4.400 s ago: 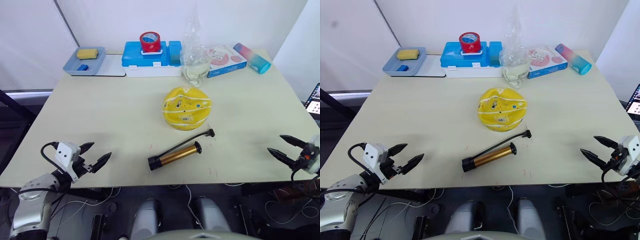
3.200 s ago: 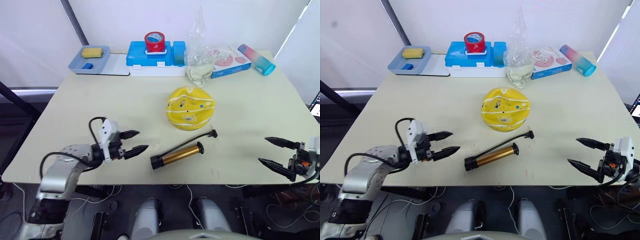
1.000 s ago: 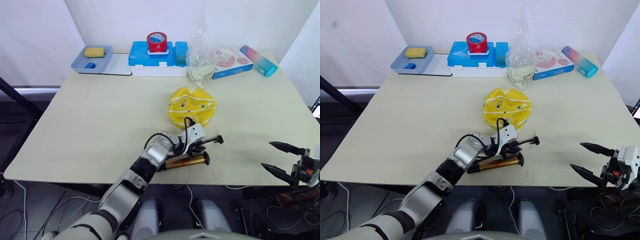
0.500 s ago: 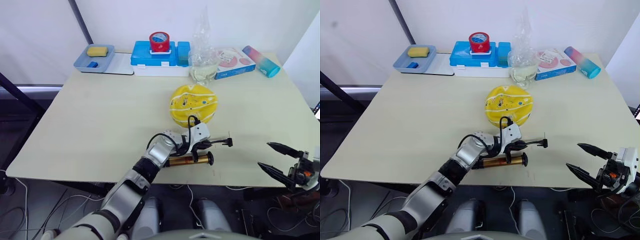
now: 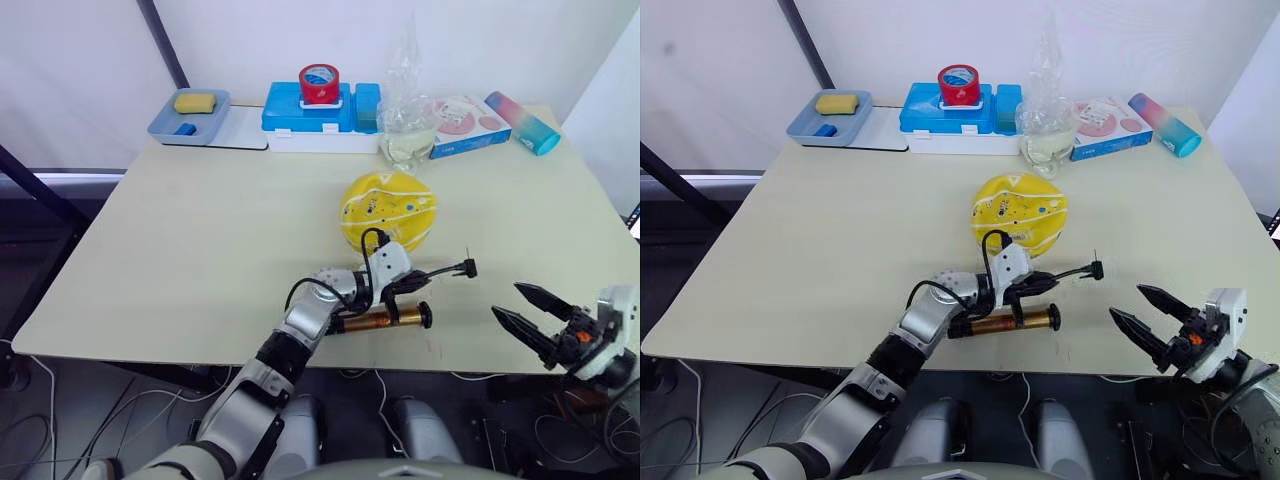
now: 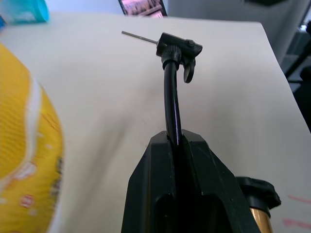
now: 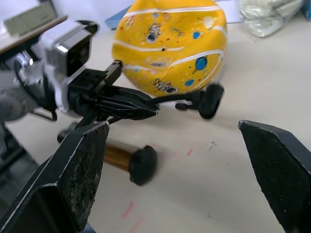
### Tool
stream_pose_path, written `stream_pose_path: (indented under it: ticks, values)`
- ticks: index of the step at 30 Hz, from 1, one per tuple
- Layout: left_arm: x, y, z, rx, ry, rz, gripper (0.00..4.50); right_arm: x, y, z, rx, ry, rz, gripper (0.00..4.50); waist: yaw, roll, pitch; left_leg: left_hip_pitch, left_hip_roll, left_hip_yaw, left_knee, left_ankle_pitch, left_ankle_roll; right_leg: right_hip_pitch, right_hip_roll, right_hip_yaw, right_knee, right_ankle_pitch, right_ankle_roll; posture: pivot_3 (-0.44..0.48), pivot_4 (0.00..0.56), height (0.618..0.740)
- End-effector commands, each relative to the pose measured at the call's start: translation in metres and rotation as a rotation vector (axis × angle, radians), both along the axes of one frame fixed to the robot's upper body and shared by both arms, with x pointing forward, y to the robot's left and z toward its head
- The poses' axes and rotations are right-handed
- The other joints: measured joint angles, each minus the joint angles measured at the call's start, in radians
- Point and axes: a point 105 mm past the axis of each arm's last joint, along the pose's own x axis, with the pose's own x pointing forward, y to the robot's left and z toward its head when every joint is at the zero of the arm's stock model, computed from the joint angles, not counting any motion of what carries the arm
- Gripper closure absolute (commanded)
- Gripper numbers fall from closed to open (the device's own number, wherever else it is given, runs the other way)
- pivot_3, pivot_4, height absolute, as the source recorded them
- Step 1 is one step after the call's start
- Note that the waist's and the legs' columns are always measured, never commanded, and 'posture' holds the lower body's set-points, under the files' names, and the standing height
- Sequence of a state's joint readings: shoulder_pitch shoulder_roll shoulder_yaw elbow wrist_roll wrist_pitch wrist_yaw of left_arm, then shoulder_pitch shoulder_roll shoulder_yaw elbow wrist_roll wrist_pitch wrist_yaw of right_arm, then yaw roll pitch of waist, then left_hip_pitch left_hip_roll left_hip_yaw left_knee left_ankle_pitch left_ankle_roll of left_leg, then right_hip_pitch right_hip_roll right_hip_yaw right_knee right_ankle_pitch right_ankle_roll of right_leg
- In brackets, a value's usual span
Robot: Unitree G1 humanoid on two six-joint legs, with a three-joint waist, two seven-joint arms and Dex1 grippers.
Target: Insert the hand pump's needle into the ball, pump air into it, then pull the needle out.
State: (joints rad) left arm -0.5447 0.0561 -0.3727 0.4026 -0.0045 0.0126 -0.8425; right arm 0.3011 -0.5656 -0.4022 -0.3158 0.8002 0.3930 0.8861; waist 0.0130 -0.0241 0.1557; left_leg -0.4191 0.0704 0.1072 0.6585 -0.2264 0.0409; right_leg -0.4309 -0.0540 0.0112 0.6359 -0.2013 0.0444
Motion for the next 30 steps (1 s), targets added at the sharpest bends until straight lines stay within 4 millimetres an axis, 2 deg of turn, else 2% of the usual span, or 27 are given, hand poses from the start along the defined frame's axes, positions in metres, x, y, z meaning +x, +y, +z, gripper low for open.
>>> stream_pose_path:
  ticks: [1,12,15,24,30]
  values:
    - [-0.002,-0.003,0.022,-0.106,-0.065,-0.013,4.42,0.003,0.01,0.012,0.066,0.013,-0.005,0.0,0.0,0.0,0.0,0.0,0.0,0.0,0.0,0.0,0.0,0.0,0.0,0.0,0.0,0.0,0.0,0.0,0.15,0.739]
    - [-0.012,-0.003,0.029,-0.217,-0.112,-0.07,4.42,0.026,0.036,0.018,0.416,0.18,-0.063,0.0,0.0,0.0,0.0,-0.004,0.0,-0.003,0.002,0.0,0.0,0.0,0.001,-0.001,0.0,0.0,0.0,0.0,0.15,0.739]
    - [-0.013,-0.005,0.032,-0.234,-0.113,-0.085,4.42,0.029,0.044,0.018,0.488,0.211,-0.046,0.0,-0.001,0.001,0.0,-0.012,0.0,-0.009,0.01,0.0,0.001,-0.001,0.005,-0.004,-0.001,0.0,0.0,0.0,0.15,0.739]
    - [-0.011,-0.004,0.026,-0.22,-0.109,-0.089,4.42,0.034,0.048,0.035,0.551,0.193,-0.013,0.0,-0.001,0.001,-0.001,-0.013,0.0,-0.011,0.01,-0.001,0.001,-0.001,0.005,-0.004,0.0,0.0,0.0,0.0,0.15,0.739]
    - [-0.009,-0.002,0.024,-0.221,-0.104,-0.083,4.42,0.039,0.046,0.039,0.565,0.184,-0.032,0.0,-0.001,0.001,-0.001,-0.013,0.0,-0.011,0.01,-0.001,0.001,-0.001,0.005,-0.004,0.0,0.0,0.0,0.0,0.15,0.739]
